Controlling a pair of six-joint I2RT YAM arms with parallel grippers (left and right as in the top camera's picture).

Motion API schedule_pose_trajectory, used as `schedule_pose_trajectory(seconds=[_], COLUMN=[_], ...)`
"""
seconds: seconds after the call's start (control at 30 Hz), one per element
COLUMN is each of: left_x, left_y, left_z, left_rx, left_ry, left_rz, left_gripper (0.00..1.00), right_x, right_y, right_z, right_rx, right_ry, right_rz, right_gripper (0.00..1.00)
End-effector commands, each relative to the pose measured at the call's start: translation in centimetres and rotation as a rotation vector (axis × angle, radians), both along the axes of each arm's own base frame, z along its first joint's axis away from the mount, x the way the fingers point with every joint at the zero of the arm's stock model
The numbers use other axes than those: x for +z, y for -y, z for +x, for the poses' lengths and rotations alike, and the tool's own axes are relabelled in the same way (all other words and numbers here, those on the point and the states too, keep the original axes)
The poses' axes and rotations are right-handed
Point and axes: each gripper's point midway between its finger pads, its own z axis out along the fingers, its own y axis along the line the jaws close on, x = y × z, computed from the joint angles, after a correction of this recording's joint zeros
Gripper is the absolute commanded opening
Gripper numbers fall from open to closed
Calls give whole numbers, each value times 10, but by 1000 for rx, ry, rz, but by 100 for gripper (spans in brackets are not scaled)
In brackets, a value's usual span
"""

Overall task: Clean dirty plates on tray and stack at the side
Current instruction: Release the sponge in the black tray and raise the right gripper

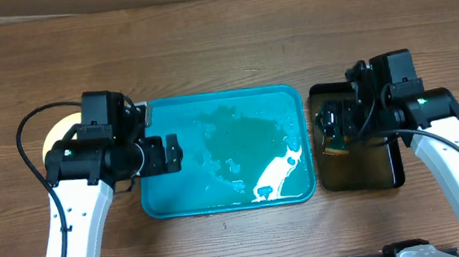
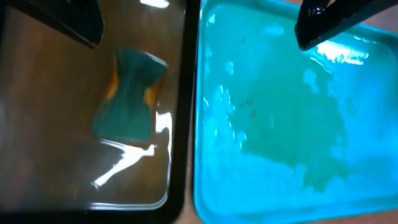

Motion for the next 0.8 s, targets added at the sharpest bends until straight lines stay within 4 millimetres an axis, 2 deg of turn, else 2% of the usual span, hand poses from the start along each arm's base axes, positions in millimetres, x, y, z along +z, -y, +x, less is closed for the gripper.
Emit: schedule_pose_trajectory(seconds=[0.0,0.17,0.27,0.47,0.6,0.77], left_x=[4,21,44,68,83,82], left_y=[-6,-10,-10,-15,-16,-16], left_z=[-11,-22,-30,-60,-70,-76], left_rx=[41,54,39,55,57,57], left_ry=[-30,67,261,505,608,602], left_rz=[24,31,22,13,3,4], left_gripper=[100,100,100,100,100,100], right_x=[24,54,81,108,115,115], right_y=[4,15,26,34,34,34], right_z=[-6,-27,-47,-80,-86,-85], right_rx=[-44,-70,-103,-126,-127,-127], right_ry=[52,192,372,532,568,567], right_rz=[1,-26,-43,-30,-23,-23], right_gripper=[100,100,100,100,100,100])
